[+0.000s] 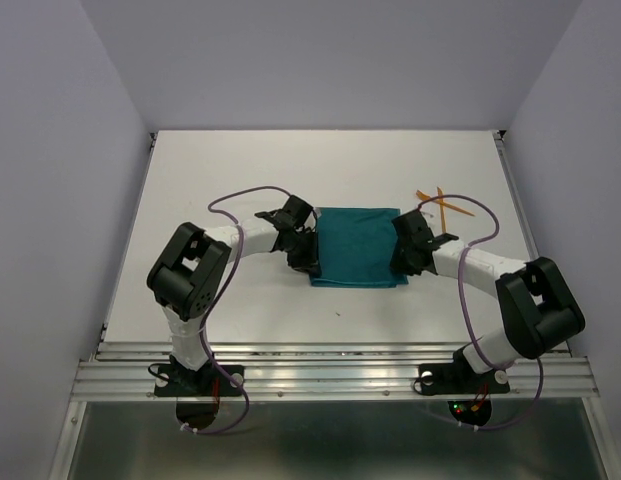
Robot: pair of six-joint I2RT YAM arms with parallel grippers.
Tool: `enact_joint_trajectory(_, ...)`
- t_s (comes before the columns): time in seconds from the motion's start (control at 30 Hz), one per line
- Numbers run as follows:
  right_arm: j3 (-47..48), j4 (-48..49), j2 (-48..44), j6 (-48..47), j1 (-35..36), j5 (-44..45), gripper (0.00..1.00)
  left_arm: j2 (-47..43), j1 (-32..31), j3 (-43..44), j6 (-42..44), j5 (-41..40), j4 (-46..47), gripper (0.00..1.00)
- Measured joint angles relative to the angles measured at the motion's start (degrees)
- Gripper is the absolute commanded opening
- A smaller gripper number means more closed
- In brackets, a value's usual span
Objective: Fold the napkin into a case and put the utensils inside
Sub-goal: Smooth out the square-folded napkin at the center of the board.
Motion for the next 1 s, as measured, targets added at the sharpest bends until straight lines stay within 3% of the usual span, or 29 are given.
enact_joint_trajectory(0.2, 4.3, -1.4, 0.0, -2.1, -1.0, 0.9, 0.19, -0.3, 0.1, 4.7, 1.5, -5.8, -6.4, 0.23)
enact_joint_trajectory(0.43, 17.0, 0.0, 6.4, -5.4, -5.6, 1.4, 0.19, 1.4, 3.5, 19.4, 2.8, -8.9, -9.0, 0.23)
enact_joint_trajectory(0.7, 25.7, 0.1, 18.3, -7.3, -8.4, -0.1, 0.18, 12.7, 8.1, 32.1, 2.8, -10.6, -8.7, 0.23)
enact_joint_trajectory(1.0, 28.2, 0.2, 22.7, -7.9, -9.7, -2.5, 0.18, 22.2, 9.0, 37.0, 2.4, -12.4, -8.0, 0.23)
